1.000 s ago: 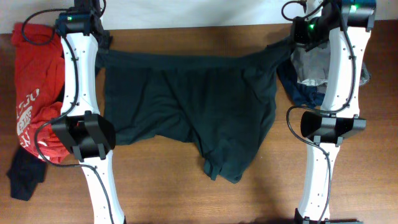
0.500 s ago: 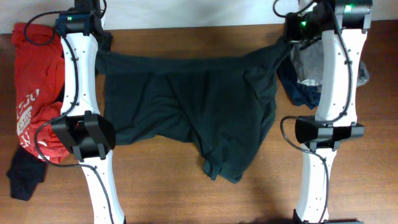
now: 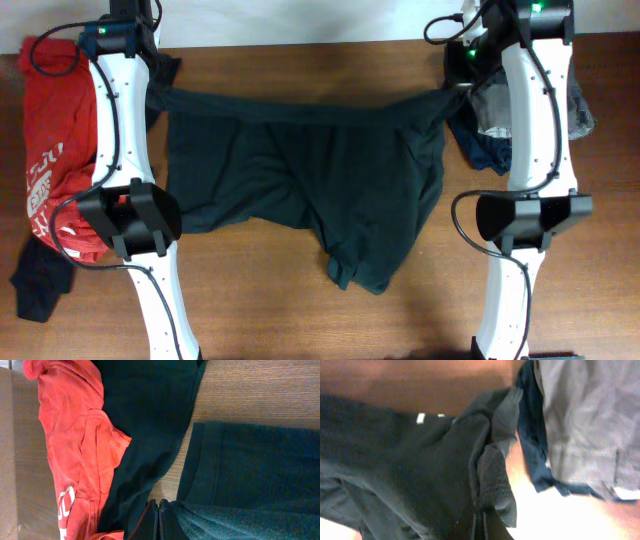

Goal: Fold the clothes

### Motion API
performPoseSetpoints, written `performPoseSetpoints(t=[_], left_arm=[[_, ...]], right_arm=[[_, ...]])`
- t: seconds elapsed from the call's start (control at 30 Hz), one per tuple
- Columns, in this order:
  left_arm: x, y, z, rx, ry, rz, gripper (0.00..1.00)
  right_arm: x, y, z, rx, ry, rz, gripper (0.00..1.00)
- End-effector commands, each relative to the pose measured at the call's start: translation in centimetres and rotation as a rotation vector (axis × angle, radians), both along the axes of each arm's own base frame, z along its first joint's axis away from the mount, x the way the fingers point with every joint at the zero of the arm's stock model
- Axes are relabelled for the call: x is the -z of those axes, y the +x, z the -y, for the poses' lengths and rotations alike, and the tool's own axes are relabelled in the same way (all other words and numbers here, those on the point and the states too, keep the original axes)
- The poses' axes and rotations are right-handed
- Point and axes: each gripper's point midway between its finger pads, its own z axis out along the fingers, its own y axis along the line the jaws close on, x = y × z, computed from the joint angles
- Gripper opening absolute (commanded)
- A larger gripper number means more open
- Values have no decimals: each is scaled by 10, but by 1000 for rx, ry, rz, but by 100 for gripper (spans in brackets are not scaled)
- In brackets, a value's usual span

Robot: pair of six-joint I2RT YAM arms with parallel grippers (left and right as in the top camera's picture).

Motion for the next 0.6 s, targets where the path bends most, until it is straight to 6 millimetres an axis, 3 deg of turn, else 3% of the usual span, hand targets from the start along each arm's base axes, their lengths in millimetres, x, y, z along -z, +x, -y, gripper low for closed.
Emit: performPoseSetpoints(t=[0.0, 0.27, 0.43, 0.57], left_arm=[[-27, -2, -2, 7, -5, 54, 1], [-19, 1, 15, 53, -97, 49, 1], [-4, 3, 16, 52, -102, 24, 1], [19, 9, 18, 60, -122, -5, 1]], right_arm=[[-8, -21, 14, 28, -51, -32, 4], [68, -21, 11, 21, -30, -191, 4], [96, -14, 4, -15, 1, -193, 4], [113, -7, 3, -25, 6, -180, 4]])
